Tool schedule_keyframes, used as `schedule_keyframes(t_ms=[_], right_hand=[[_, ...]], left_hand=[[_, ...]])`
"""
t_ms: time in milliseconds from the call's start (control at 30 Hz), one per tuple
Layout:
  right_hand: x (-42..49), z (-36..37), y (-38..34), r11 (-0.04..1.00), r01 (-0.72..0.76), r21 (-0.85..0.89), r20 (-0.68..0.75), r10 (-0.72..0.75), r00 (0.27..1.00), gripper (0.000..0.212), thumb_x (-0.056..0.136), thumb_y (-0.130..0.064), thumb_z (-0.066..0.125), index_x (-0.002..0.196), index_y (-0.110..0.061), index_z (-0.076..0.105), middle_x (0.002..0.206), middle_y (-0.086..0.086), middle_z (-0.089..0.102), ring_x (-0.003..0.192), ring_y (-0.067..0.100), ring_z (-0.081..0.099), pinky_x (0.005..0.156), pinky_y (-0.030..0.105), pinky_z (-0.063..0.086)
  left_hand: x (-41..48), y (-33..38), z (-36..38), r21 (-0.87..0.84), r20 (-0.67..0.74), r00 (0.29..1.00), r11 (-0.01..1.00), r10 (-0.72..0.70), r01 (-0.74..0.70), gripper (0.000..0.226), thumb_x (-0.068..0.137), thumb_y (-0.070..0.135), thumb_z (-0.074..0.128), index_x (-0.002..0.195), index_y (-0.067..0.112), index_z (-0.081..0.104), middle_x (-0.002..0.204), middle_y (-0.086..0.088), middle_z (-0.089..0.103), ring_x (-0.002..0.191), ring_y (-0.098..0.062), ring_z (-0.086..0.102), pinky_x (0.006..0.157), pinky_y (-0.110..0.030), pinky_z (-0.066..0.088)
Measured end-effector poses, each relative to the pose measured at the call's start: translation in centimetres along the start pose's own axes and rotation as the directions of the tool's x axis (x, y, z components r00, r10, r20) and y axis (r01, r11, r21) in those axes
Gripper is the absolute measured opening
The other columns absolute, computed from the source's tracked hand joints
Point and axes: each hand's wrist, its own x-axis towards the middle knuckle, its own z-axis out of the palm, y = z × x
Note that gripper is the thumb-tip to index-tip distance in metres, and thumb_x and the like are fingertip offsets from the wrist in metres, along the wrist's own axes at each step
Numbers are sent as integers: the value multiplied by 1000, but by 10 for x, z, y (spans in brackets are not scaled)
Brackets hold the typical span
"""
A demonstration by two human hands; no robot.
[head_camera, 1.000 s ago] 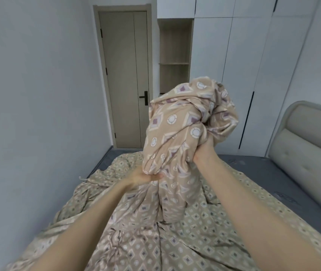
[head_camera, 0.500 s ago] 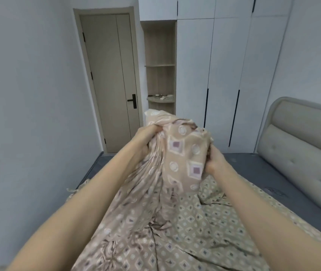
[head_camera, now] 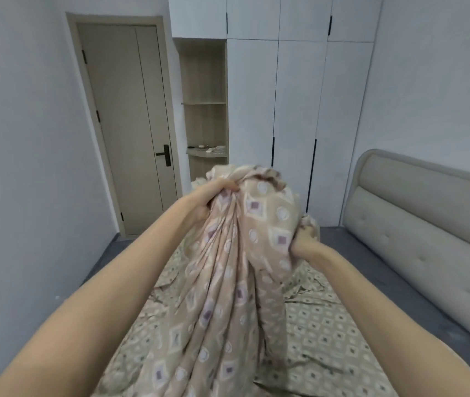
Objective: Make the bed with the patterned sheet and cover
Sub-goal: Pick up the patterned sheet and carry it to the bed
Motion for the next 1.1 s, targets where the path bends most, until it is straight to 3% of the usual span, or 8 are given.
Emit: schedule_keyframes(t_ms=[67, 133, 267, 433, 567, 733, 900, 1100], right_hand=[[-5, 14, 7, 968, 130, -215, 205, -85, 975, 76, 92, -23, 59, 150, -21, 10, 155, 4, 3, 145, 26, 4, 118, 40, 13], [-6, 31, 8, 980, 176, -89, 245, -150, 958, 51, 87, -13, 60, 132, -23, 40, 135, 4, 38, 126, 17, 37, 107, 33, 35], [-2, 53, -5, 966, 240, 91, -178, -222, 959, 31, 89, -11, 50, 120, -11, 44, 118, 5, 53, 109, 22, 52, 82, 33, 40], [-5, 87, -13, 925, 359, -123, 316, -306, 898, 130, 67, -55, 78, 149, -26, -19, 158, -5, -18, 146, 22, -13, 118, 47, 2], [-5, 129, -17, 927, 343, -154, 419, -253, 872, 157, 44, -64, 84, 143, -27, -31, 150, -8, -33, 140, 17, -26, 118, 44, -4], [-20, 165, -27, 911, 308, 273, 391, -398, 830, 81, 51, -36, 92, 120, -32, 50, 124, -14, 56, 123, 5, 49, 104, 24, 37], [-27, 169, -26, 912, 360, 198, -19, -363, 931, 33, 73, -25, 77, 103, -17, 66, 102, -2, 67, 99, 14, 60, 80, 23, 46], [-22, 166, -20, 969, 205, 137, -98, -192, 976, 21, 63, -32, 61, 70, -13, 61, 82, 11, 68, 85, 31, 64, 65, 30, 47]], left_hand=[[8, -34, -18, 44, -43, 996, 996, -78, 80, 26, 80, 11, 63, 103, -1, 62, 93, -16, 70, 81, -29, 67, 85, -41, 54], [8, -61, -33, 66, -97, 988, 989, -122, 129, 22, 81, 11, 63, 101, 1, 63, 91, -15, 69, 76, -27, 66, 78, -36, 54], [3, -85, -64, 79, -189, 973, 985, -135, 152, 26, 76, 14, 68, 99, 2, 64, 90, -15, 69, 78, -28, 65, 82, -37, 53], [-15, -84, -92, 218, -178, 981, 968, -83, 121, 43, 60, 23, 73, 98, 6, 68, 93, -12, 73, 86, -27, 68, 90, -40, 52], [-31, -76, -97, 196, -59, 998, 980, -9, 21, 55, 51, 27, 74, 101, 5, 68, 99, -17, 72, 91, -31, 68, 91, -43, 52], [-34, -67, -82, 140, -9, 996, 987, 84, -82, 35, 65, 20, 68, 99, 8, 64, 95, -13, 68, 86, -23, 64, 83, -33, 51], [-33, -58, -71, 216, 88, 994, 973, 66, -83, 17, 77, 26, 61, 85, 17, 50, 73, 0, 55, 64, -13, 45, 55, -24, 32], [-41, -50, -90, 331, 60, 993, 936, 103, -117, 43, 91, 56, 43, 111, 22, 62, 105, 9, 62, 94, -8, 57, 90, -31, 42]])
